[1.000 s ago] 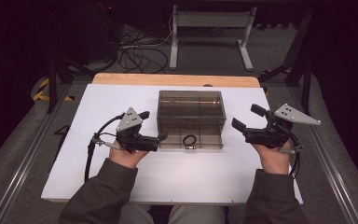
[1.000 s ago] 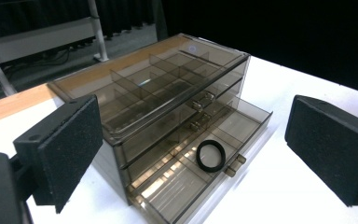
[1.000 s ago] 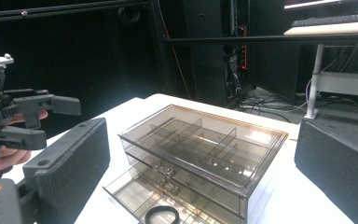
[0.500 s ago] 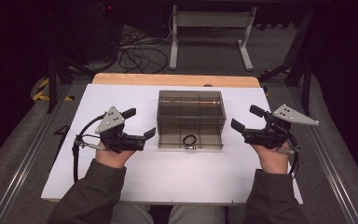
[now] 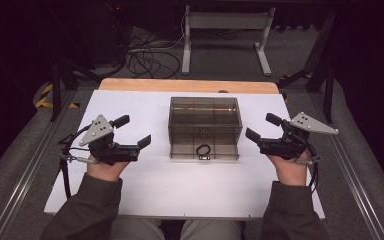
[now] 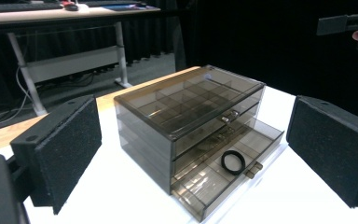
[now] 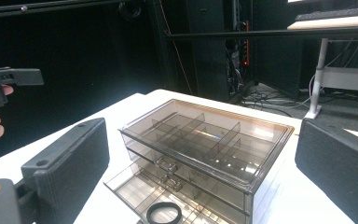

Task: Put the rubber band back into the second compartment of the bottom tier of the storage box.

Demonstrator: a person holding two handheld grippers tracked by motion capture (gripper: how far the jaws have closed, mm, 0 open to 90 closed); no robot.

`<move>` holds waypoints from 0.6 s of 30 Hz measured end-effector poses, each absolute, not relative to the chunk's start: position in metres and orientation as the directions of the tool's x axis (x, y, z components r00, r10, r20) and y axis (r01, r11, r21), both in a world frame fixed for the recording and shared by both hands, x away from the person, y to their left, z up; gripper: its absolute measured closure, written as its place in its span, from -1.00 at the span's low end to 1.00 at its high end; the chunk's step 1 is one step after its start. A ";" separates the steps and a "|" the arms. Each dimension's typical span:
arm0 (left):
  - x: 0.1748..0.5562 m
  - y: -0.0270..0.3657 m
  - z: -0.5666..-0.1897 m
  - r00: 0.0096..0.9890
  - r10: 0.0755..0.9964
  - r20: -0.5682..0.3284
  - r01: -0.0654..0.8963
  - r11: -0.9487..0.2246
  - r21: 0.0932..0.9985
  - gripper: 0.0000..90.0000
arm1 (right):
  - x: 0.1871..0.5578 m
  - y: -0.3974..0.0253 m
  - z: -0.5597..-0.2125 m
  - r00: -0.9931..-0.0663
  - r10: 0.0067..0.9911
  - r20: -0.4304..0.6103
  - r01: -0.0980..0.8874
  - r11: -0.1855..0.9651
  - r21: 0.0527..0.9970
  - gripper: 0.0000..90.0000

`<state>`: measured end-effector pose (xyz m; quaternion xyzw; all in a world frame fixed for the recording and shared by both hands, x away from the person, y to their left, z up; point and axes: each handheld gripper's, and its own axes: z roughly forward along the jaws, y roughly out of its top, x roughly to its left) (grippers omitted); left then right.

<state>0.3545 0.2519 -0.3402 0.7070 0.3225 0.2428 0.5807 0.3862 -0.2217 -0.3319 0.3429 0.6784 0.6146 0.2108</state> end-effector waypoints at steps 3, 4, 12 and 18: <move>0.353 0.259 -0.339 0.670 0.742 -0.029 0.165 -0.111 0.980 -0.93 | 0.387 -0.221 -0.333 -0.676 0.725 0.133 0.208 0.014 0.978 -0.92; 0.352 0.260 -0.339 0.668 0.744 -0.035 0.166 -0.102 0.981 -0.93 | 0.387 -0.221 -0.333 -0.675 0.726 0.131 0.209 0.018 0.978 -0.92; 0.347 0.274 -0.338 0.652 0.756 -0.050 0.162 -0.075 0.984 -0.93 | 0.387 -0.222 -0.334 -0.669 0.731 0.133 0.211 0.016 0.977 -0.92; 0.342 0.284 -0.336 0.649 0.759 -0.055 0.144 -0.051 0.988 -0.93 | 0.387 -0.223 -0.334 -0.666 0.734 0.128 0.207 0.017 0.978 -0.92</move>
